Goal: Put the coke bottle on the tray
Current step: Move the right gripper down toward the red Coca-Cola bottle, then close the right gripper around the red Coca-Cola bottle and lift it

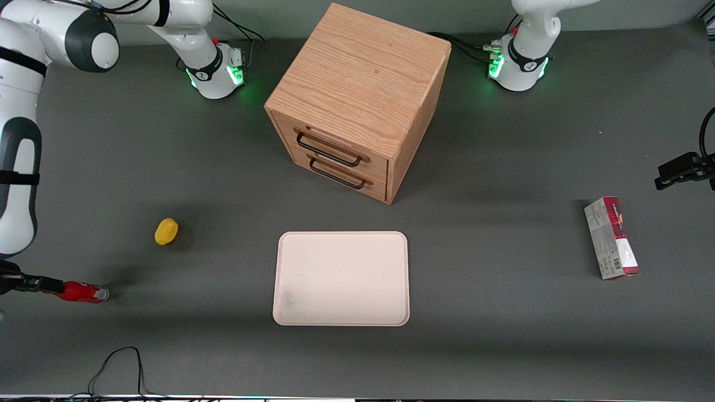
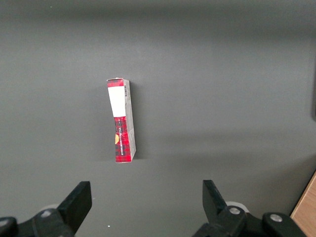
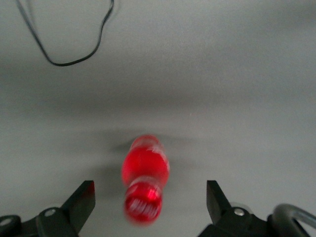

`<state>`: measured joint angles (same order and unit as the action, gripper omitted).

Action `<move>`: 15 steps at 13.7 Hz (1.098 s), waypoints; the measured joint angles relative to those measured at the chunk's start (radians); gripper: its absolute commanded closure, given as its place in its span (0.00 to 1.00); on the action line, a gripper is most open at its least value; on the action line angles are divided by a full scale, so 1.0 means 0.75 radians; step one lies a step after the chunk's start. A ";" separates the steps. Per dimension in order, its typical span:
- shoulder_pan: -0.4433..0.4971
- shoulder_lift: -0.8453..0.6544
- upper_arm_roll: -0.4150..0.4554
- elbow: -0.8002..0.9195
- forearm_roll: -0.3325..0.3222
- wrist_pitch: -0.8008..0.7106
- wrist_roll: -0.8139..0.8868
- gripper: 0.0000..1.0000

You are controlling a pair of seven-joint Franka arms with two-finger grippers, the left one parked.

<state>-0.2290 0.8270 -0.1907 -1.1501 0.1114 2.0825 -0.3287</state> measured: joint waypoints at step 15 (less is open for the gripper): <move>-0.032 0.024 0.018 0.035 0.115 -0.065 -0.047 0.77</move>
<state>-0.2530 0.8450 -0.1774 -1.1243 0.1977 2.0335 -0.3640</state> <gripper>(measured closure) 0.150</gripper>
